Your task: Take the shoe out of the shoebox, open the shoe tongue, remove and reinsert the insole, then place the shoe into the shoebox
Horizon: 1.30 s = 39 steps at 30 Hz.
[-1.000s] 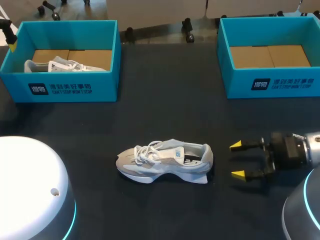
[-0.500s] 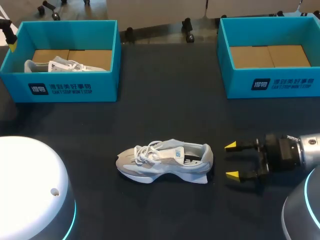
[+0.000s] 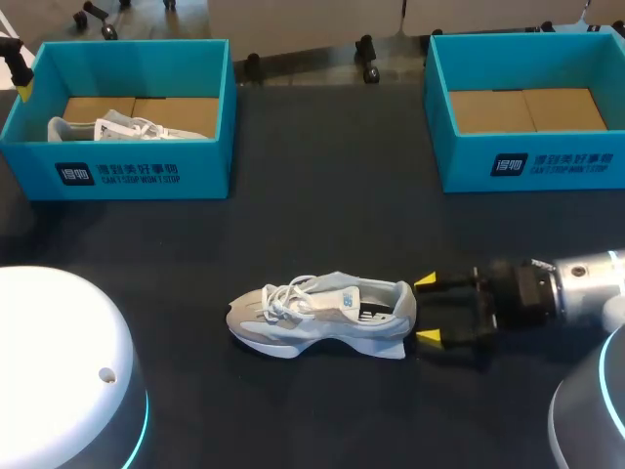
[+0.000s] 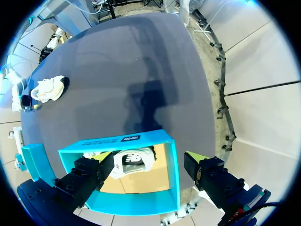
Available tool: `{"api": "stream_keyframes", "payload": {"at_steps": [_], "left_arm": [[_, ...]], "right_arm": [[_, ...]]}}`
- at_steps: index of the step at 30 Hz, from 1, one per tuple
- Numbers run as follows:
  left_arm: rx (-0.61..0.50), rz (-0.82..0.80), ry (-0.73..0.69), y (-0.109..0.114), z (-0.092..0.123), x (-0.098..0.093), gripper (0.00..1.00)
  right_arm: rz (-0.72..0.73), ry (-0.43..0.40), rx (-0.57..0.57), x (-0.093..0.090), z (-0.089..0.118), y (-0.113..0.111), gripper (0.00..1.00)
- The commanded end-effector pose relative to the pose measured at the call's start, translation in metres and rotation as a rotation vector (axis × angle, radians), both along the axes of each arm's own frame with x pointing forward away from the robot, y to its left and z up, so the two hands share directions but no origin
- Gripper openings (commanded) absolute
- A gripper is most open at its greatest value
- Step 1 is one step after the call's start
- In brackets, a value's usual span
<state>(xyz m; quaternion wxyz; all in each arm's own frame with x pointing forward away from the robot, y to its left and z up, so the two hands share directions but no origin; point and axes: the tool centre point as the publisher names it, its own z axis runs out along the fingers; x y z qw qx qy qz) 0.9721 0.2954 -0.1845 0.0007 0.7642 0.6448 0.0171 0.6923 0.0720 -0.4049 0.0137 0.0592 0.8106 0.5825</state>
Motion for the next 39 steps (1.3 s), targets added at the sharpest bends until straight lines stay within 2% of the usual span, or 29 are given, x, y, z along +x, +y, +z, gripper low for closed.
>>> {"api": "stream_keyframes", "payload": {"at_steps": [1,14,19,39], "left_arm": [[0.002,-0.001,-0.003,0.0,0.0,-0.001,1.0],[0.002,-0.001,-0.003,0.0,0.0,-0.001,1.0],[0.002,-0.001,-0.003,0.0,0.0,-0.001,1.0],[0.002,-0.001,-0.003,0.0,0.0,-0.001,1.0]], "right_arm": [[0.006,-0.003,0.001,0.005,-0.005,0.009,1.0],[0.006,-0.022,0.008,-0.003,-0.009,0.022,1.0],[0.015,-0.018,0.005,0.0,-0.009,0.03,1.0],[-0.001,0.018,0.018,-0.008,-0.009,0.042,1.0]]}}
